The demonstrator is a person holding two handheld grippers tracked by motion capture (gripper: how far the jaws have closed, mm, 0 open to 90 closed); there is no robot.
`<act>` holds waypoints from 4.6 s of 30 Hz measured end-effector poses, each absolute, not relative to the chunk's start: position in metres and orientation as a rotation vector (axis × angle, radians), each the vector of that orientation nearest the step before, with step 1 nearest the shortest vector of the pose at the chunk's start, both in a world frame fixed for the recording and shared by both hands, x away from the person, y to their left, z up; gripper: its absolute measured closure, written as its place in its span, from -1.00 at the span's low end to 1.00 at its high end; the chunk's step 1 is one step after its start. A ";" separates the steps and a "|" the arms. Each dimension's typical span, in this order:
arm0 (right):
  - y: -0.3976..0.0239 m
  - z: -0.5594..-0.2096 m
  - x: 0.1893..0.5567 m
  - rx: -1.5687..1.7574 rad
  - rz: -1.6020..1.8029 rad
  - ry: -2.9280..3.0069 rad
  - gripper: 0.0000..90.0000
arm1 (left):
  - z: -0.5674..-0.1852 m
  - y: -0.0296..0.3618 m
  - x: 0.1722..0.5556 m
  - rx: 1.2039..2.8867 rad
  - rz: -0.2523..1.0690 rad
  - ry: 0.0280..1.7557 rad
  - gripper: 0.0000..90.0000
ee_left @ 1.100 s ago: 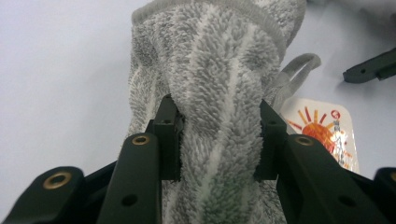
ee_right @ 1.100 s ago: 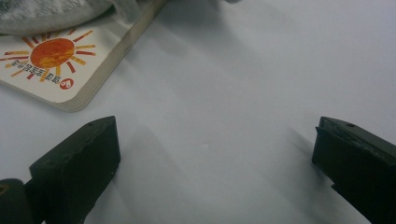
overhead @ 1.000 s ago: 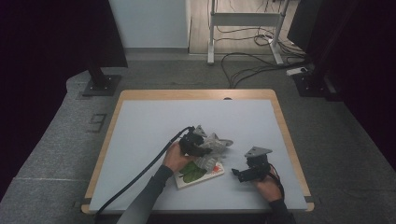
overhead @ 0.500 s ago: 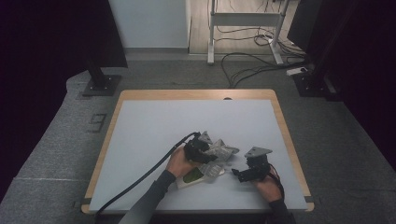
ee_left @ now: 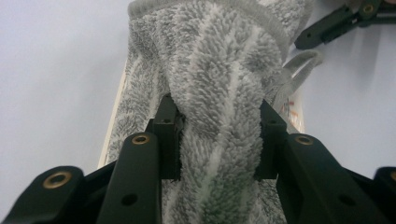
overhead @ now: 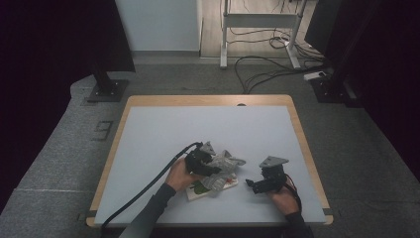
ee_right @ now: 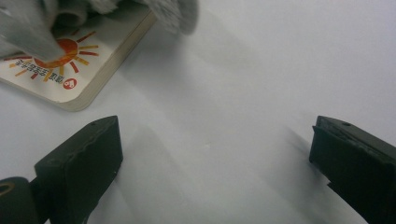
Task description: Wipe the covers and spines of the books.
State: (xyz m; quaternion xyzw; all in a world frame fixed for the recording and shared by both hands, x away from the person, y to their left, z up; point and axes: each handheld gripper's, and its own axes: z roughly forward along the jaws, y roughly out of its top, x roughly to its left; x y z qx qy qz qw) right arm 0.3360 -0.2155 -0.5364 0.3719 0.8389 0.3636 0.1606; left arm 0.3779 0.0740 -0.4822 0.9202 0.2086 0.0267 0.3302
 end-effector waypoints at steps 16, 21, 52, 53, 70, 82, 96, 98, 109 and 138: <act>-0.216 -0.536 0.336 1.055 1.043 2.399 -0.92 | -0.481 0.122 0.360 2.395 0.098 0.602 0.37; -0.215 -0.536 0.335 1.053 1.046 2.398 -0.91 | -0.481 0.138 0.354 2.378 0.099 0.629 0.37; -0.216 -0.536 0.336 1.053 1.047 2.399 -0.91 | -0.485 0.142 0.320 2.345 0.106 0.616 0.36; -0.216 -0.536 0.336 1.053 1.047 2.399 -0.91 | -0.485 0.139 0.321 2.346 0.102 0.611 0.36; -0.216 -0.536 0.336 1.054 1.048 2.399 -0.91 | -0.487 0.083 0.342 2.357 0.070 0.541 0.36; -0.216 -0.536 0.336 1.053 1.050 2.400 -0.91 | -0.488 0.051 0.355 2.366 0.066 0.509 0.36; -0.216 -0.536 0.336 1.054 1.051 2.399 -0.90 | -0.490 0.019 0.365 2.376 0.067 0.475 0.36; -0.216 -0.536 0.336 1.054 1.051 2.400 -0.90 | -0.490 0.021 0.366 2.372 0.055 0.475 0.36; -0.216 -0.536 0.335 1.055 1.053 2.399 -0.89 | -0.480 0.033 0.370 2.358 0.068 0.509 0.37; -0.216 -0.536 0.335 1.050 1.054 2.399 -0.89 | -0.423 0.148 0.387 2.299 0.305 0.753 0.35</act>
